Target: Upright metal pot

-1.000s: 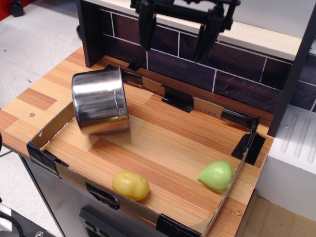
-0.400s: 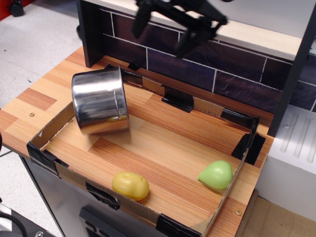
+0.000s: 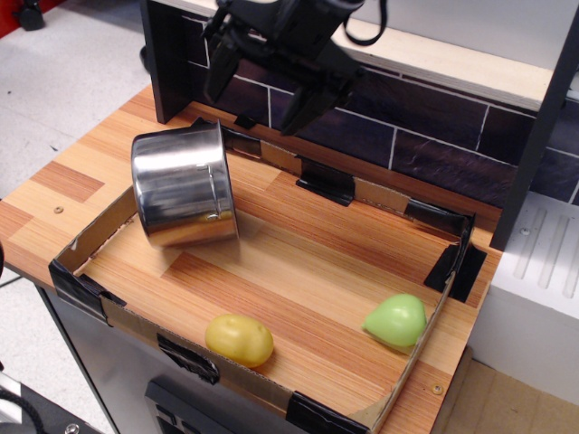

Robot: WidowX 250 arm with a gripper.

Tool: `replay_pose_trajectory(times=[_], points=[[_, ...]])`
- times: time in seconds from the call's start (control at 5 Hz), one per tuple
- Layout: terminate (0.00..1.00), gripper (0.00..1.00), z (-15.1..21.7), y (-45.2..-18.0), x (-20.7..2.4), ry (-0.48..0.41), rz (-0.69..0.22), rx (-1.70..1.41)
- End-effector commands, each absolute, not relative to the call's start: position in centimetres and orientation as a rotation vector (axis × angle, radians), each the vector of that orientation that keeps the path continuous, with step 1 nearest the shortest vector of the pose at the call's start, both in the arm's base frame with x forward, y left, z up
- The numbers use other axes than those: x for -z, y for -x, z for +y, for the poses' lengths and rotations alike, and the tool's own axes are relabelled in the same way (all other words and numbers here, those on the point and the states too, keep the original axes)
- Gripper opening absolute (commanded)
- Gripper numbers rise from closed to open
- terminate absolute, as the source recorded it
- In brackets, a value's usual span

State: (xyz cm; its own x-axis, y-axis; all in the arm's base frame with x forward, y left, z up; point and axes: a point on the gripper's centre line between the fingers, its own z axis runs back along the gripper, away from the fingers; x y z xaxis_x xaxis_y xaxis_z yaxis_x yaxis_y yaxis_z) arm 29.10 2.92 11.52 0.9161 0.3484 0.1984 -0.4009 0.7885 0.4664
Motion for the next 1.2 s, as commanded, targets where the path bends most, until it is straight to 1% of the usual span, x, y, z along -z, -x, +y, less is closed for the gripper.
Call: replay_pose_trajectory(times=[0.0, 0.2, 0.4, 0.6, 0.8, 1.0], points=[[0.0, 1.0, 4.7, -29.6, -11.3, -0.541, -0.148, -0.442], [0.0, 1.0, 5.5, -29.9, -10.9, -0.594, -0.13, -0.475], [0.0, 1.0, 6.5, -29.5, -10.2, -0.63, -0.112, -0.499], [0.0, 1.0, 6.8, -28.7, -9.6, -0.674, -0.07, -0.505], [0.0, 1.0, 6.6, -28.1, -9.2, -0.701, -0.034, -0.515], [0.0, 1.0, 6.8, -27.7, -8.8, -0.715, -0.027, -0.513]])
